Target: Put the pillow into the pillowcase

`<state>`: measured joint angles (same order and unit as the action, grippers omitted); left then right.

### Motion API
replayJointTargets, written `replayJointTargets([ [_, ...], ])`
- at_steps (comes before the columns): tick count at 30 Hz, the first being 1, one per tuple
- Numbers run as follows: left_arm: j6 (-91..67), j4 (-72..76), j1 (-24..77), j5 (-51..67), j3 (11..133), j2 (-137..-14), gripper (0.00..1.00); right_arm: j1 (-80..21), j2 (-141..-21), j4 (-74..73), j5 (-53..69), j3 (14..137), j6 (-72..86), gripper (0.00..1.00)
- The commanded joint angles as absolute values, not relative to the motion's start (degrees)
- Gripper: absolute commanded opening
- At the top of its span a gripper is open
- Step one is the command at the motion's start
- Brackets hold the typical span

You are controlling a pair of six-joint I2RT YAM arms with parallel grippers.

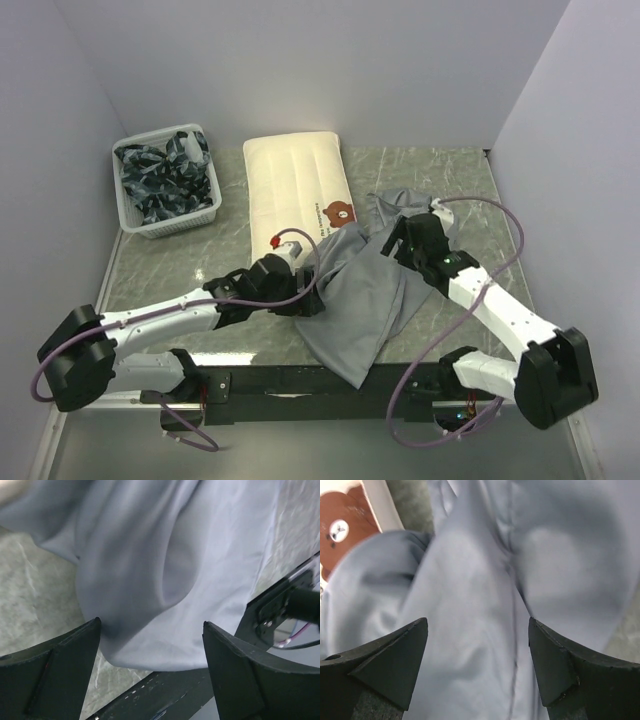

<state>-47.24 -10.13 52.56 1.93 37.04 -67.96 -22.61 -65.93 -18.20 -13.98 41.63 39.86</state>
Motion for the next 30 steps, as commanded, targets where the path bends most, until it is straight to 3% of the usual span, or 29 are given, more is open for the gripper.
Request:
replayJointTargets([
  [1, -47.4, -5.4, 54.7, 2.5, 35.9, -70.4, 0.86, -22.8, -60.3, -21.5, -14.8, 36.8, 42.5, 0.87],
  [5, -47.7, -3.9, 55.3, 2.2, 36.7, -73.8, 0.74, -22.7, -62.5, -17.2, -8.9, 33.1, 44.6, 0.84],
  [10, -46.1, -5.3, 55.3, 0.2, 39.9, -76.6, 0.45, -22.9, -67.0, -12.0, -4.1, 31.1, 45.8, 0.76],
  [11, -45.5, -6.2, 55.4, 0.1, 40.8, -77.0, 0.30, -22.9, -67.4, -11.9, -3.5, 31.5, 45.4, 0.63],
  [13, -44.1, -9.9, 55.0, -4.0, 44.3, -77.3, 0.12, -22.8, -66.8, -13.1, -3.6, 33.5, 44.9, 0.41],
  [14, -43.8, -10.9, 54.1, -4.7, 45.4, -77.1, 0.01, -22.9, -65.8, -14.9, -4.3, 34.5, 44.7, 0.22],
  [17, -42.1, -14.0, 50.6, -5.5, 50.7, -75.6, 0.01, -22.8, -61.3, -19.5, -6.2, 41.4, 42.5, 0.01],
  [23, -39.1, -20.1, 39.8, -0.5, 70.7, -76.6, 0.01, -22.2, -61.1, -24.7, -10.1, 64.4, 37.5, 0.00],
  [26, -38.7, -21.4, 34.2, 2.5, 83.7, -79.0, 0.01, -20.1, -65.7, -26.2, -9.6, 77.9, 35.8, 0.00],
  [30, -38.4, -27.1, 26.7, 5.1, 106.1, -90.8, 0.01, -14.3, -76.3, -26.2, -4.5, 99.6, 35.9, 0.00],
])
